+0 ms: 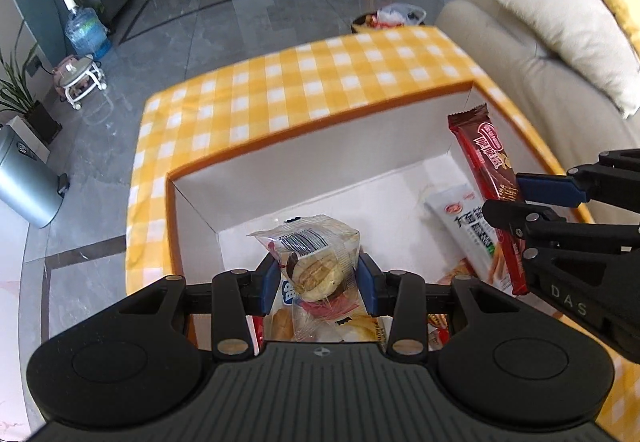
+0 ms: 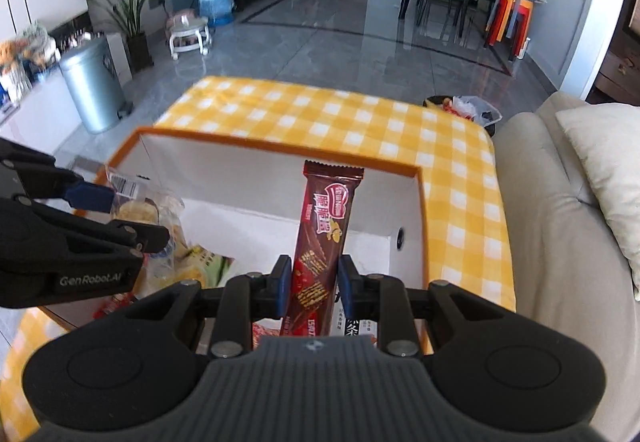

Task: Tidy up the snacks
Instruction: 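Lower both snacks into the box, open both tools and withdraw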

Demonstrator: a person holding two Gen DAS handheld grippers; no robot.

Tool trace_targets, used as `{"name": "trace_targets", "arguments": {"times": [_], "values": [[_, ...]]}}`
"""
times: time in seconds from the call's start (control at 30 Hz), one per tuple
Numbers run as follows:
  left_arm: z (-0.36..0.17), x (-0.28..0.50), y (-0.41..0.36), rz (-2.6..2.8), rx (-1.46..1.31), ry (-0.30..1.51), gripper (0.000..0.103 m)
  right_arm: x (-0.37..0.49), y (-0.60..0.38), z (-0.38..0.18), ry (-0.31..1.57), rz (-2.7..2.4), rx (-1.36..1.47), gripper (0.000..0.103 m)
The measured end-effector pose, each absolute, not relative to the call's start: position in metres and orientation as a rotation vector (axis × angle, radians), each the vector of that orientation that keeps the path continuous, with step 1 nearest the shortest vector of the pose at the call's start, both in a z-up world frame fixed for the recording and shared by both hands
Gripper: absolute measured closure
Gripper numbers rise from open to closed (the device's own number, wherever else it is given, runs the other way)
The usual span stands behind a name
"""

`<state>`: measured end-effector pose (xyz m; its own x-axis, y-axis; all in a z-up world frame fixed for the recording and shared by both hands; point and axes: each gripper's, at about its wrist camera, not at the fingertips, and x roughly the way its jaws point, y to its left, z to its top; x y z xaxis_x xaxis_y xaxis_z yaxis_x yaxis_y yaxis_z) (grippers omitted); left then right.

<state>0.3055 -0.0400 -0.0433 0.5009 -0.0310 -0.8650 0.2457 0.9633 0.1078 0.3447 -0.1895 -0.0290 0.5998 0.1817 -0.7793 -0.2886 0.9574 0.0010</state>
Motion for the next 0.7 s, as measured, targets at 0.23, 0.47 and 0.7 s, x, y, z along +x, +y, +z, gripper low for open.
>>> {"name": "trace_targets", "arguments": {"times": [0.23,0.47,0.7], "values": [[-0.067,0.315,-0.047,-0.197,0.285,1.103,0.057,0.36,-0.18,-0.058,0.965,0.253,-0.181,0.081],[-0.076,0.321,-0.052,-0.22,0.284,1.112,0.057,0.37,-0.176,-0.079,1.033,0.237,-0.186,0.081],[-0.083,0.329,-0.058,-0.233,0.279,1.127,0.056,0.37,-0.175,-0.09,1.075,0.23,-0.2,0.081]]}}
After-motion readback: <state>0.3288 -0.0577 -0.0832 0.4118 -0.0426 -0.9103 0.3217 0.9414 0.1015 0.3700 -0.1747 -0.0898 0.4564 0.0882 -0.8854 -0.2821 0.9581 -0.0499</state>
